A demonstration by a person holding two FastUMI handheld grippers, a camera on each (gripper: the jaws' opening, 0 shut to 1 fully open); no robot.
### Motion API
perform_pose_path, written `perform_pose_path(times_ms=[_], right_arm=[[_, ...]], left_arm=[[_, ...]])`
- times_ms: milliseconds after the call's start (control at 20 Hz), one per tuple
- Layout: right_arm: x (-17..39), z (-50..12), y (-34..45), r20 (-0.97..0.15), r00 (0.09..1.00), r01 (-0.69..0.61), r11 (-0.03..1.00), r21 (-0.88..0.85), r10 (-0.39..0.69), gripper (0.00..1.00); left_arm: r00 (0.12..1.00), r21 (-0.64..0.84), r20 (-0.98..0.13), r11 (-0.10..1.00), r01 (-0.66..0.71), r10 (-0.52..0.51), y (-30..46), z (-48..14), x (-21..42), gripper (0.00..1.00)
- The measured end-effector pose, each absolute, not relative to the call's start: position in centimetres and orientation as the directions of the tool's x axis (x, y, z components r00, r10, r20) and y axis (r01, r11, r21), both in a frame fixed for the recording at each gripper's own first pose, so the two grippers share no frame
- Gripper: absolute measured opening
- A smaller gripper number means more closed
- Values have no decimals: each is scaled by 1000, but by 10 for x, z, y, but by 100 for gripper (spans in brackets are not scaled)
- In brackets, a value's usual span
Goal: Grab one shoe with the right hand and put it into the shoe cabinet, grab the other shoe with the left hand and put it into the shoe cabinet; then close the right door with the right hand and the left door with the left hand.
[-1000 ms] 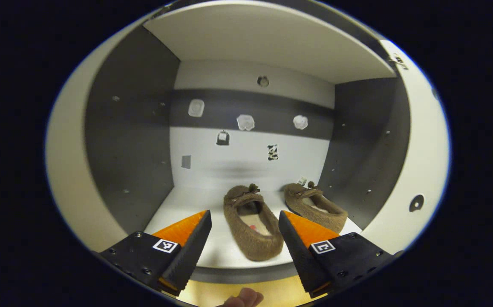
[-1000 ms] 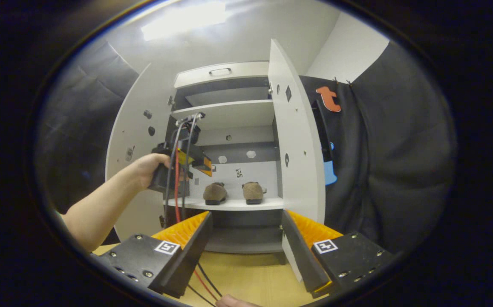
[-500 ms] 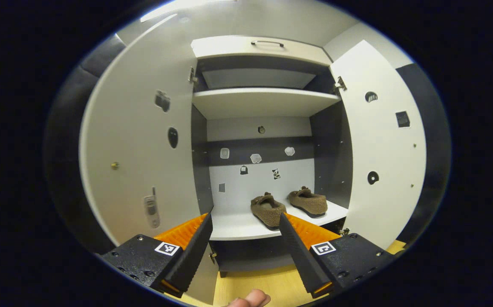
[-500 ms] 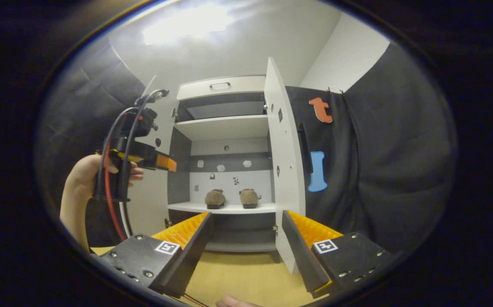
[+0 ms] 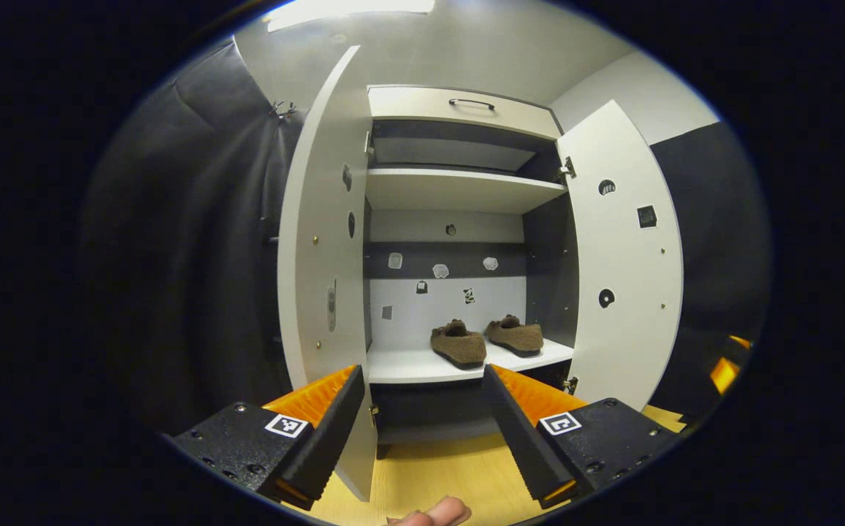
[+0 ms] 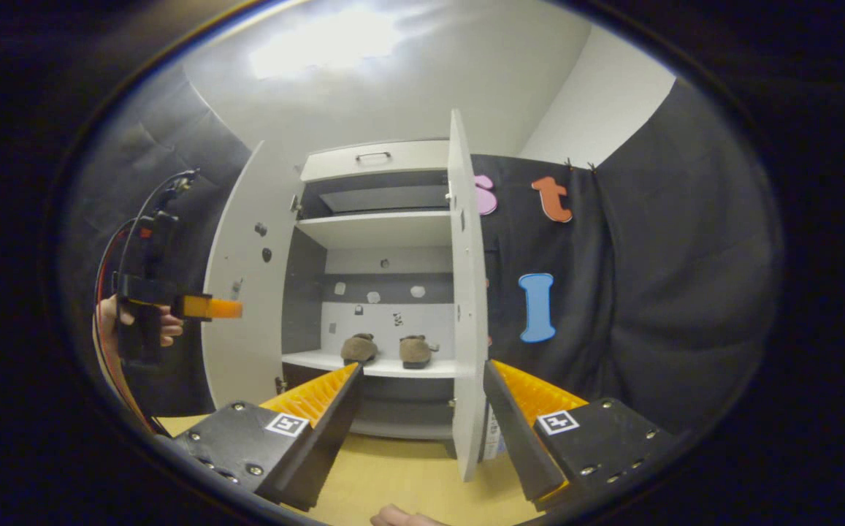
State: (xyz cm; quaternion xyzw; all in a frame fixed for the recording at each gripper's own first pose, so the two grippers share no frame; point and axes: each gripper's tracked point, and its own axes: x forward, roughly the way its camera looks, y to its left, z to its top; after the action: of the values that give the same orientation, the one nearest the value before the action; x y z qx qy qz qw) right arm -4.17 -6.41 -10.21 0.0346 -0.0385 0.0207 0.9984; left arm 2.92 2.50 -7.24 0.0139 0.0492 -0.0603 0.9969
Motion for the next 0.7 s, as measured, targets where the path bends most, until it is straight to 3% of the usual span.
perform_pose_path(times_ms=[250, 700], right_arm=[[-11, -72, -148, 74, 997, 22, 998, 54, -26, 98], [91, -66, -297, -100, 995, 27, 1000, 11, -26, 98]], left_arm=[[983, -51, -46, 983, 175, -177, 30, -84, -4, 98], [958, -130, 10, 949, 286, -287, 10, -111, -44, 99]])
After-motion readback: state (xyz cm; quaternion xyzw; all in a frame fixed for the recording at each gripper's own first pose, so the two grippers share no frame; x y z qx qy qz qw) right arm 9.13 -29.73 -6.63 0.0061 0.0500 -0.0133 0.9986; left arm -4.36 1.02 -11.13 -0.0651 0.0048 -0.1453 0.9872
